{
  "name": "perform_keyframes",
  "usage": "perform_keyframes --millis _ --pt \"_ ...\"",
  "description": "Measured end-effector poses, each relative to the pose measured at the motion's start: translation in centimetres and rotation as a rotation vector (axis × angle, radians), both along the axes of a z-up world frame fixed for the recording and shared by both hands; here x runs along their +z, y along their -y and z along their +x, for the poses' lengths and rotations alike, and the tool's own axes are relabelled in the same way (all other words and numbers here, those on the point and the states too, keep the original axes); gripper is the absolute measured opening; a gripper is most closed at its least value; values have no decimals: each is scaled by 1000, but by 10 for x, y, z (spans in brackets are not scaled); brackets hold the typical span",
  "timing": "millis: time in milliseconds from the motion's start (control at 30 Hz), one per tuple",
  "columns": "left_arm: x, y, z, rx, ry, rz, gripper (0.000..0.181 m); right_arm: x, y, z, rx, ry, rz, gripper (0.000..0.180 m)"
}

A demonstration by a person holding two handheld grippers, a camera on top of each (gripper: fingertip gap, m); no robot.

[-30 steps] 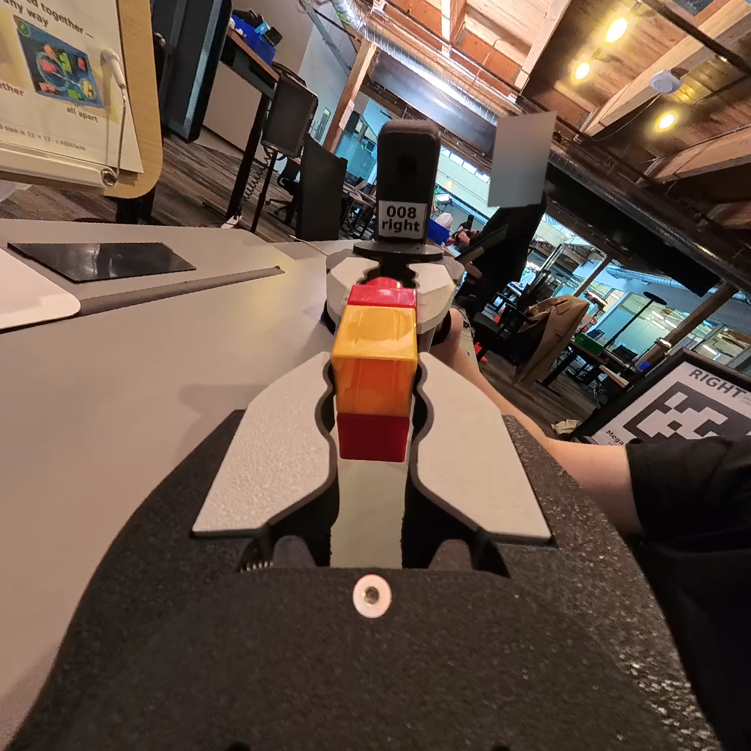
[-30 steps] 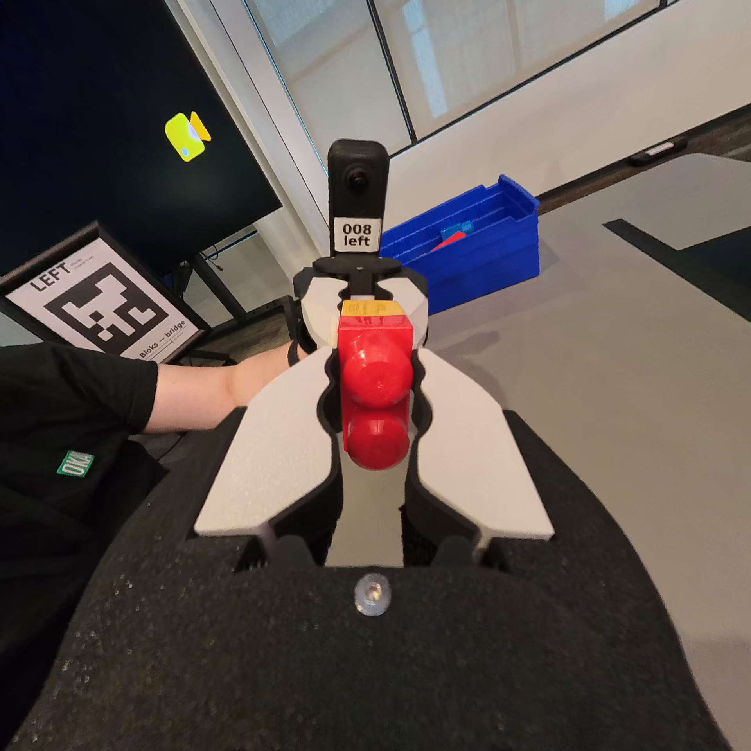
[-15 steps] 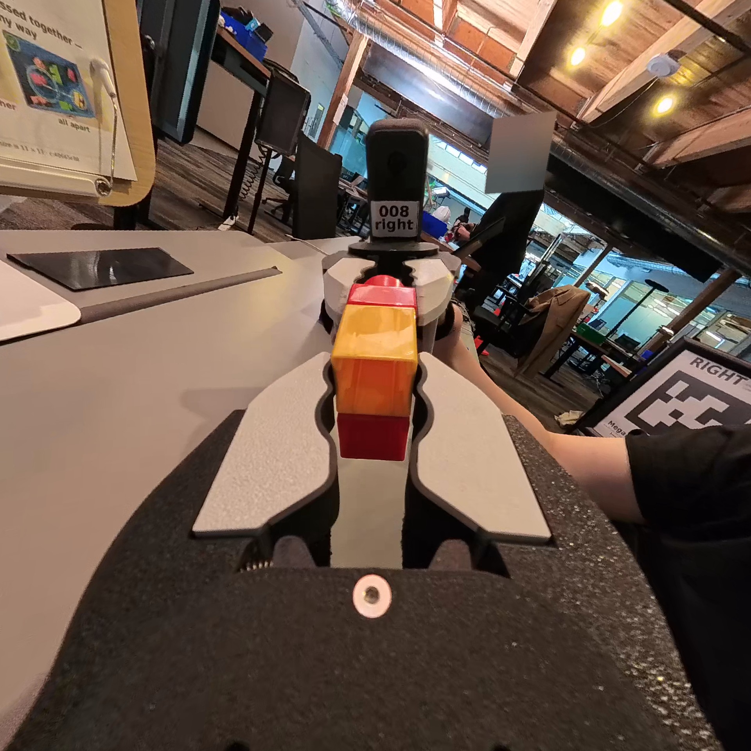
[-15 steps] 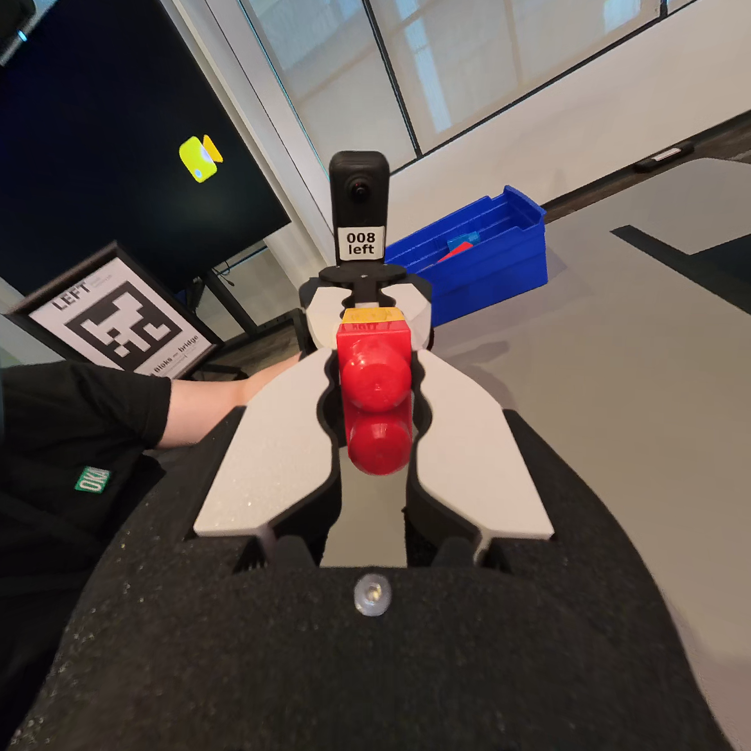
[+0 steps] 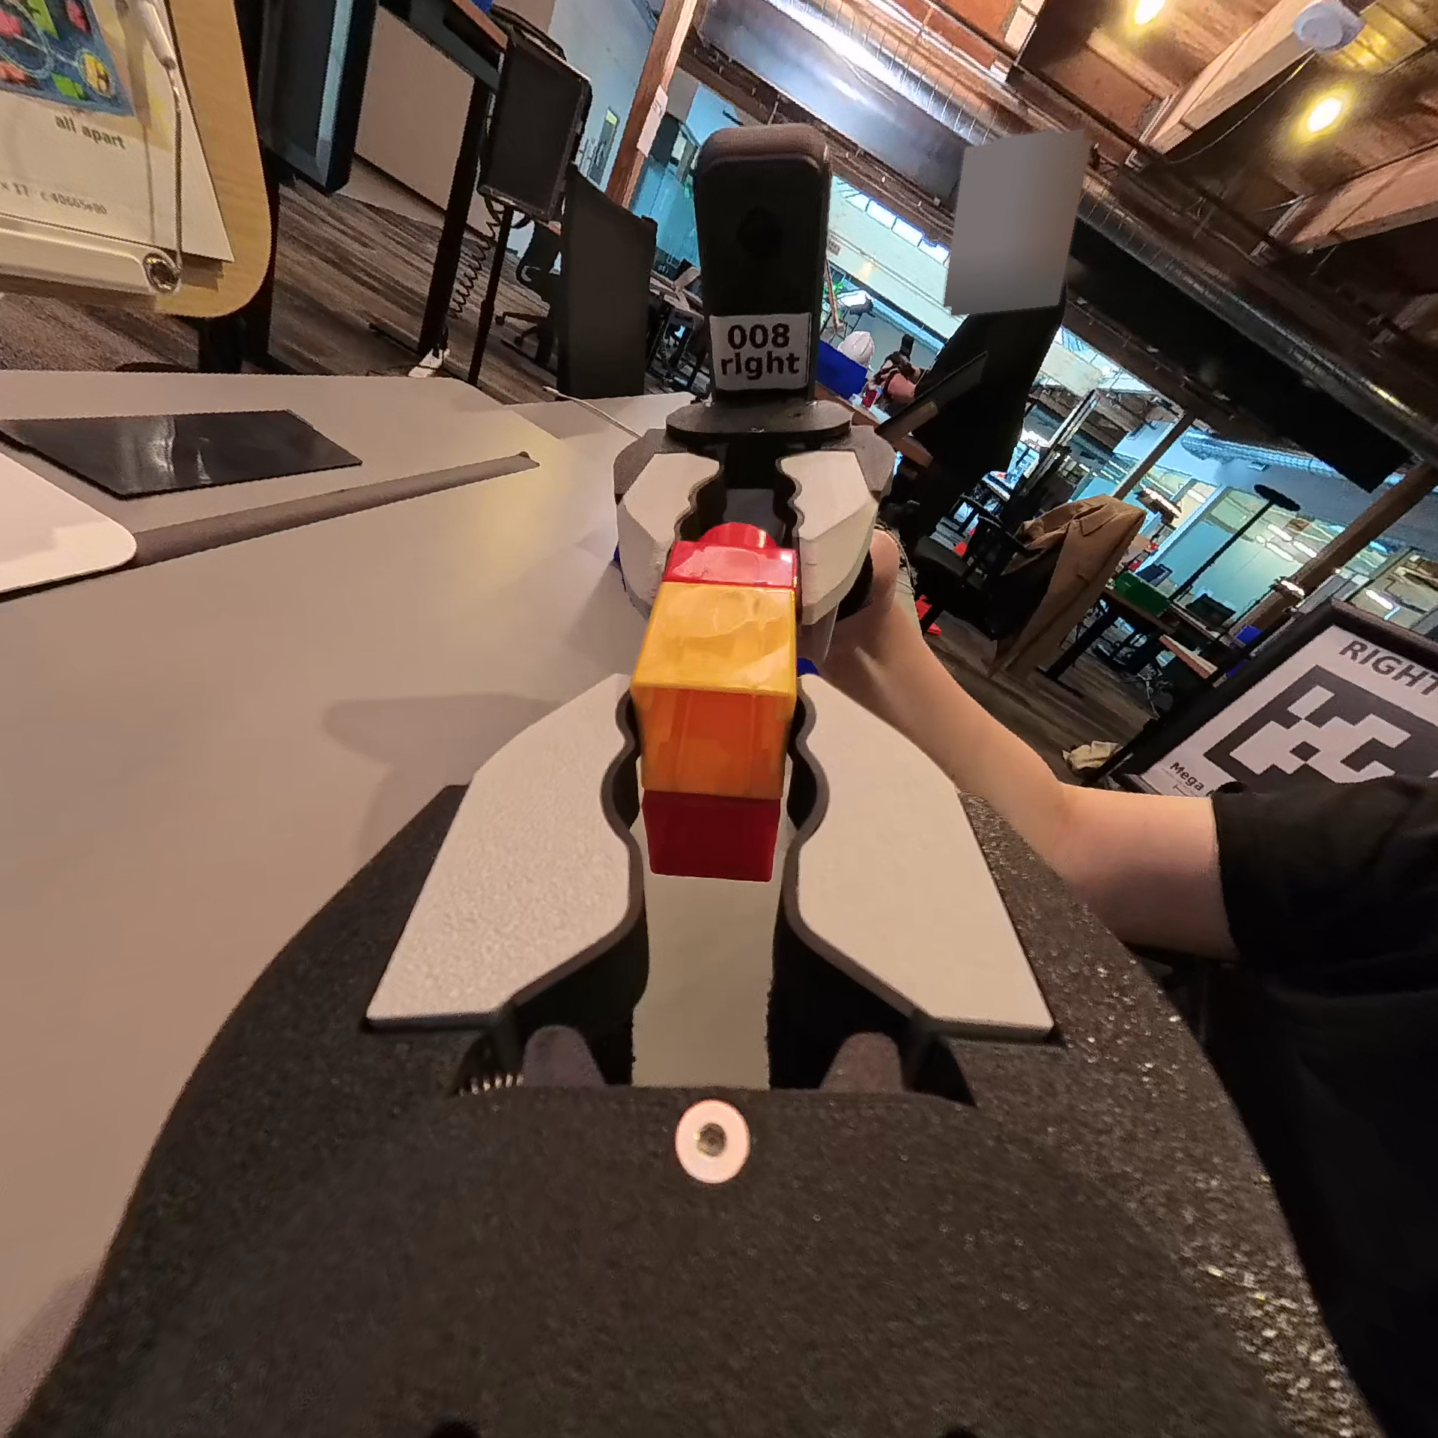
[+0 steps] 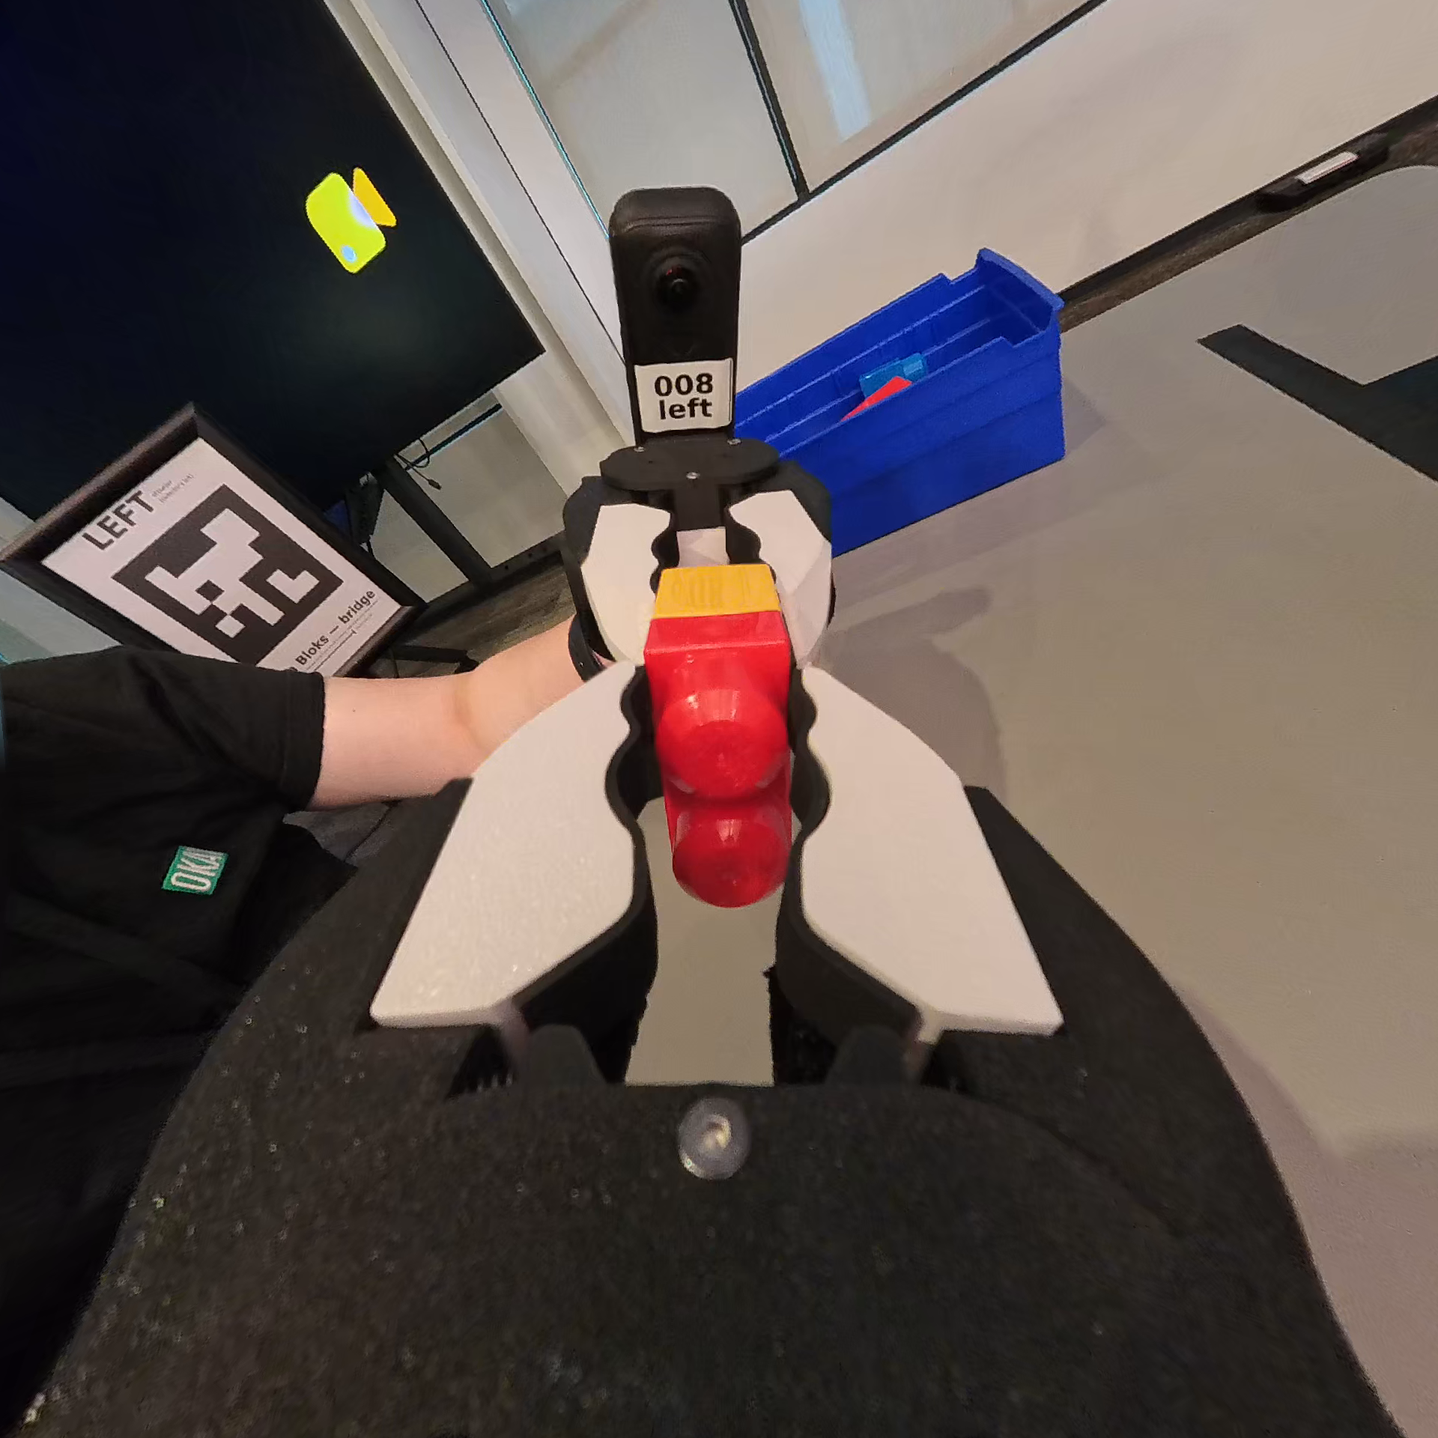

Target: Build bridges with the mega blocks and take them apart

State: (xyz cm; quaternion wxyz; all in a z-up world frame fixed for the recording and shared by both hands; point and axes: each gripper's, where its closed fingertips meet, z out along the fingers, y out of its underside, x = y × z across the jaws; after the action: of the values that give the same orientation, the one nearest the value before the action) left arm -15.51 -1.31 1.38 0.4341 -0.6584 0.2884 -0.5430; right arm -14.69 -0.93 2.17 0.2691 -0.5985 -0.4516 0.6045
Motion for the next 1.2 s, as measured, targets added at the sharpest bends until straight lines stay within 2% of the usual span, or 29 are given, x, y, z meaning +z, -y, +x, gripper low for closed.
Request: perform_keyframes --millis 133,200,233,333,467,567,633,800,833,867,900,1000,1067,1100,1200 --pt "11 -6 -4 19 64 -1 36 3 -2 -3 -6 -31 8 33" --pt "25 -8 -14 31 167 -3 51 3 -3 -3 -14 -21 23 33" --pt "27 -8 -19 33 195 1 49 6 -4 -1 -25 -36 27 33" --pt "20 -8 -21 37 161 8 50 21 -14 7 -79 -127 14 33" --pt "10 1 -1 -24 116 9 56 24 -20 11 -109 -152 10 33" --pt "2 2 9 -19 72 16 50 25 -17 8 -94 -166 -2 33" --pt "2 -1 9 11 72 17 36 26 -15 7 -80 -173 -3 33" --pt "8 0 5 13 79 43 35 32 -13 3 -86 -195 -10 34" --pt "11 1 4 11 96 42 35 32 -12 3 -91 -189 5 38" --pt "16 1 2 16 122 40 35 29 -16 2 -126 -164 27 56" --pt "19 0 0 23 143 39 35 24 -21 2 -162 -133 55 65" --pt "23 -3 -7 48 145 53 35 21 -15 0 -127 -129 73 56" --pt "22 -3 -7 48 139 51 35 25 -8 -3 -76 -163 53 36" --pt "21 -3 -7 46 141 47 35 24 -7 -4 -71 -157 55 33" --pt "16 -2 -5 28 109 38 35 18 -5 -2 -56 -116 68 32"
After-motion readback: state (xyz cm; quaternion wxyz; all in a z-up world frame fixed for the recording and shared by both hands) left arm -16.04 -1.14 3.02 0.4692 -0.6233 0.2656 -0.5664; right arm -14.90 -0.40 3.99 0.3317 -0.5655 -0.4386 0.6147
